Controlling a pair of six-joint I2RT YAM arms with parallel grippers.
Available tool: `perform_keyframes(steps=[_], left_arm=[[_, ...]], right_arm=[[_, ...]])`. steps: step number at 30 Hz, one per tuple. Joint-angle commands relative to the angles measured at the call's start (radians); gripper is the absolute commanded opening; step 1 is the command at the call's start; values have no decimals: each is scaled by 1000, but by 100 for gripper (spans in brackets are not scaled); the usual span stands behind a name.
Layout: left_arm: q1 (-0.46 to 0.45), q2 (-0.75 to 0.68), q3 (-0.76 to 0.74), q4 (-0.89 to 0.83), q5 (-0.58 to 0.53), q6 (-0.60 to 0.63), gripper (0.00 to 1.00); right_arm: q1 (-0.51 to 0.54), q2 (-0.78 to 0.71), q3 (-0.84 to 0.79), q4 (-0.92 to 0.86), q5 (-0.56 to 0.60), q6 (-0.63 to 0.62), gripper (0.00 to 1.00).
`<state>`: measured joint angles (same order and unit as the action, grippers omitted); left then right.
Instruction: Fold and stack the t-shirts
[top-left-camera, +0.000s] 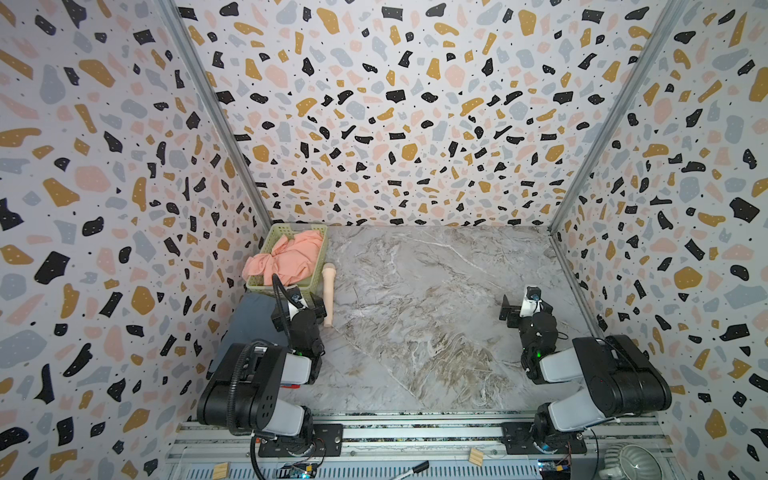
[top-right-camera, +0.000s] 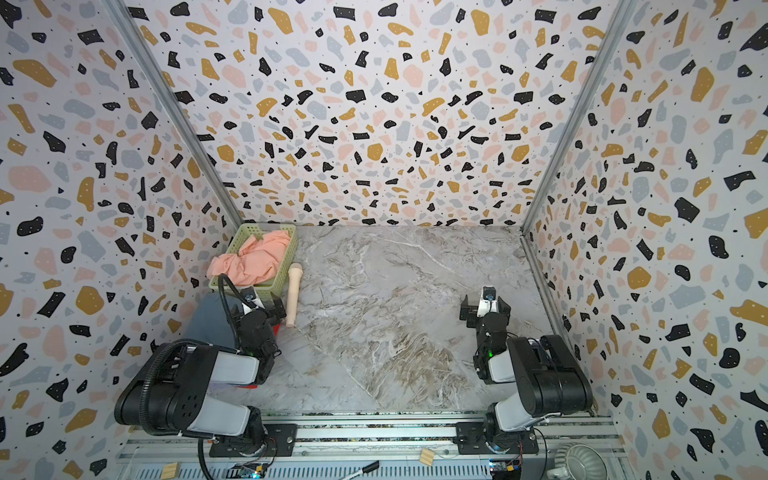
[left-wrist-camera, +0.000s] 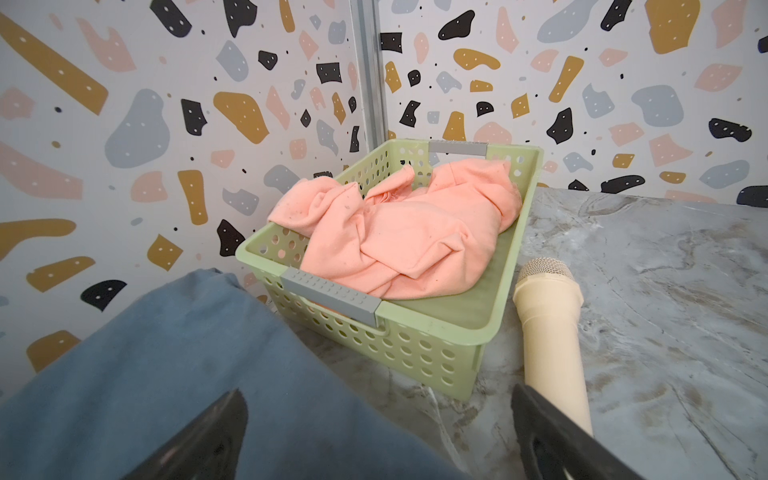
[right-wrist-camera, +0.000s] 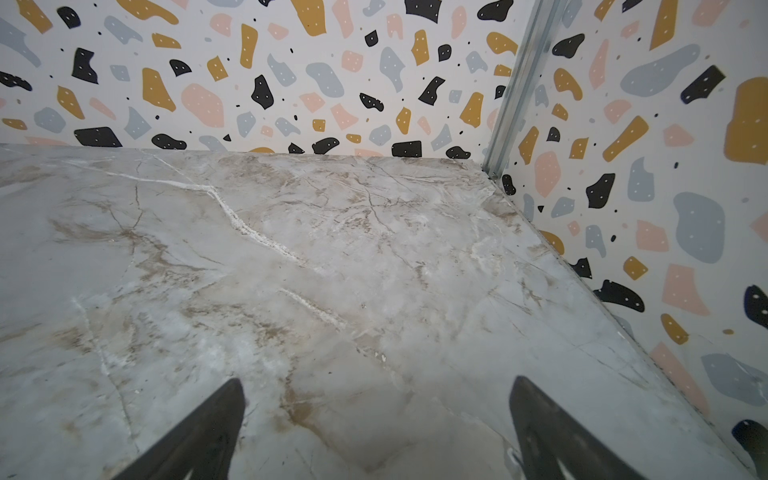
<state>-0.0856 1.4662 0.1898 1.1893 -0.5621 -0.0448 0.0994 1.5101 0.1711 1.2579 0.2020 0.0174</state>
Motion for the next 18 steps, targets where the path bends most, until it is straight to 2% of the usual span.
perform_keyframes(steps=[1, 16, 18], left_arm=[[4, -17, 5, 43, -5, -2, 100], [4, -16, 4, 43, -4, -1, 100], [4, -23, 1, 54, -5, -2, 100]], right_arm=[[1, -16, 19, 24, -4, 5, 99], [0, -20, 15, 30, -3, 3, 99], [16, -35, 16, 27, 37, -2, 99]])
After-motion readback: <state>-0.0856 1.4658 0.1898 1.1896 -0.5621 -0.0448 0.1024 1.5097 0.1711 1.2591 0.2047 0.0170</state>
